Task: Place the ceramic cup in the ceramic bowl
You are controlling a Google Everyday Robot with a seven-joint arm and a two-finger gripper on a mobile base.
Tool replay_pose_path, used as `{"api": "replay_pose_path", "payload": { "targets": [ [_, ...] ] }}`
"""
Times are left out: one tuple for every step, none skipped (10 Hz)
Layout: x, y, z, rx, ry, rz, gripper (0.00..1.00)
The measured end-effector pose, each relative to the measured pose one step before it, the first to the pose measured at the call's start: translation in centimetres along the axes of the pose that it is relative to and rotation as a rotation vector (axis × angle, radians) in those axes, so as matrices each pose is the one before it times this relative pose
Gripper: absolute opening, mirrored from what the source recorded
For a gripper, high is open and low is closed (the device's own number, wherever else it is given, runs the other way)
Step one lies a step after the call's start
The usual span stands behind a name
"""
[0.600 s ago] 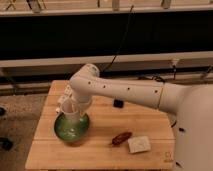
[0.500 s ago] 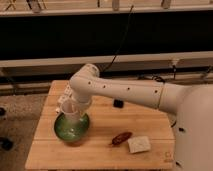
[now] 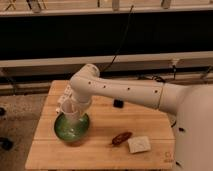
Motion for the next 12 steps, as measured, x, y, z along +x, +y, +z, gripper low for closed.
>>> {"api": "replay_pose_path", "payload": {
  "targets": [
    [-0.018,-0.024,-0.023,0.00106,-0.00084,0.00171,0.48],
    [-0.003,-0.016,-0.035,0.00104,-0.00065,0.00194,0.50],
    [0.010,-0.006,-0.033,0.00127,-0.00062,0.00230,0.54],
    [-0.022,-0.028,-0.026,0.00138,-0.00087,0.00162,0.61],
    [0.001,0.002,-0.014,0.00086,-0.00057,0.00217,0.65],
    [-0.035,-0.064,-0.037,0.00206,-0.00131,0.00234,0.65],
    [-0.002,0.001,0.011,0.00047,-0.00091,0.00191,0.60],
    [0.004,0.000,-0.018,0.00037,-0.00035,0.00217,0.53],
    [-0.011,0.022,0.014,0.00060,-0.00165,0.00350,0.40],
    [-0.047,-0.063,-0.001,0.00125,-0.00111,0.00179,0.32],
    [0.061,-0.024,-0.050,0.00086,0.00084,0.00062,0.30],
    [0.144,-0.041,-0.163,0.00167,0.00136,-0.00227,0.33]
  ]
}}
